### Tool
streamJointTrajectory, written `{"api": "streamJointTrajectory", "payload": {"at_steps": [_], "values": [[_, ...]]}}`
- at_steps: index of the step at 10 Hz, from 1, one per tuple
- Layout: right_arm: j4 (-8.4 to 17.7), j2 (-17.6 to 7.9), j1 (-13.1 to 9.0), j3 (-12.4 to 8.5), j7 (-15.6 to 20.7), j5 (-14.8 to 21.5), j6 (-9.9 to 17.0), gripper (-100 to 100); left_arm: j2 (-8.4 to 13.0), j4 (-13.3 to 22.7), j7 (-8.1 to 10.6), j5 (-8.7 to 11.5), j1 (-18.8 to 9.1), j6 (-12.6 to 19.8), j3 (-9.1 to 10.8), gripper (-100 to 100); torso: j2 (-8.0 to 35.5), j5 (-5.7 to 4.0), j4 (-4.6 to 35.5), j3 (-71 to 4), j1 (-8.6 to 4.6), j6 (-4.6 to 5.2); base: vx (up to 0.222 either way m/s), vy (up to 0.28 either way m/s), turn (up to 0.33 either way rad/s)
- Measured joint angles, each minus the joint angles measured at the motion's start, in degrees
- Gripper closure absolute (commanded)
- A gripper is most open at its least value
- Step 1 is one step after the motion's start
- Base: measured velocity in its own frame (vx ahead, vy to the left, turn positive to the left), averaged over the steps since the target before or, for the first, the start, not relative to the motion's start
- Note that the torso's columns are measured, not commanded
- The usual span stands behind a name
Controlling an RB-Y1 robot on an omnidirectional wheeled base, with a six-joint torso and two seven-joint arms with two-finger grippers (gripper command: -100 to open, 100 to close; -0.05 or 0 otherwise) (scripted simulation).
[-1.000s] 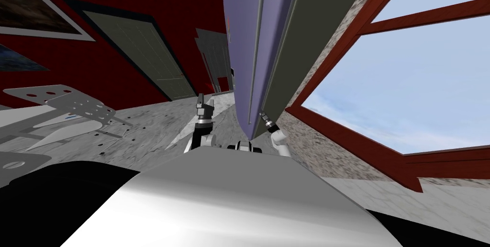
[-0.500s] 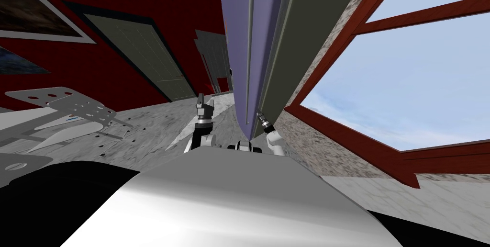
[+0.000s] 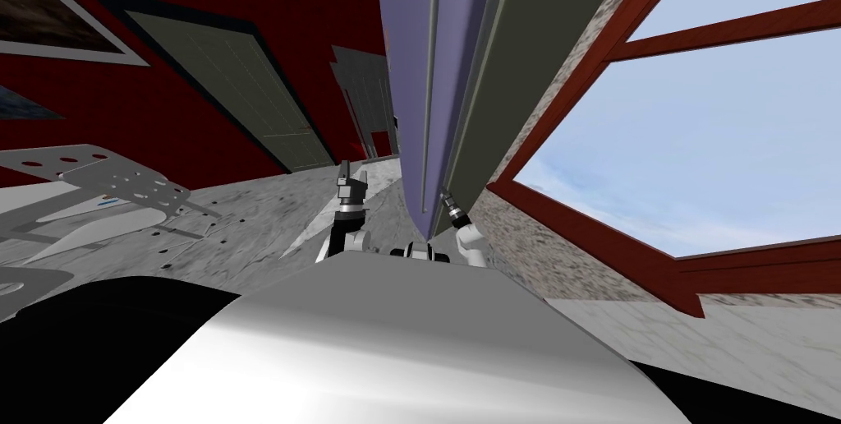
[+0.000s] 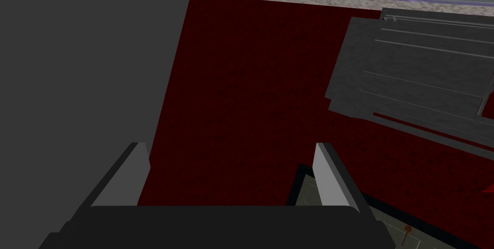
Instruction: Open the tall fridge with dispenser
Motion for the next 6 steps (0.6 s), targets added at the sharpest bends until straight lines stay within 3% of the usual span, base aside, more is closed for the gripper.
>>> {"api": "streamJointTrajectory", "payload": {"at_steps": [2, 6], "values": [[-0.4, 0.1, 0.6, -0.3, 0.2, -0.1, -0.4, 100, 0.0, 0.0, 0.00, 0.0, 0.0, 0.0, -0.01, 0, 1.2, 0.16, 0.4, 0.6, 0.15, 0.47, -0.038, 0.145, -0.099], [-0.8, 0.0, 1.1, -2.0, 1.2, -0.9, -1.7, 100, 0.0, 0.0, 0.00, 0.0, 0.0, 0.0, -0.03, 0, 0.8, 0.18, 0.5, 0.4, 0.20, 0.16, -0.055, 0.294, -0.097]]}}
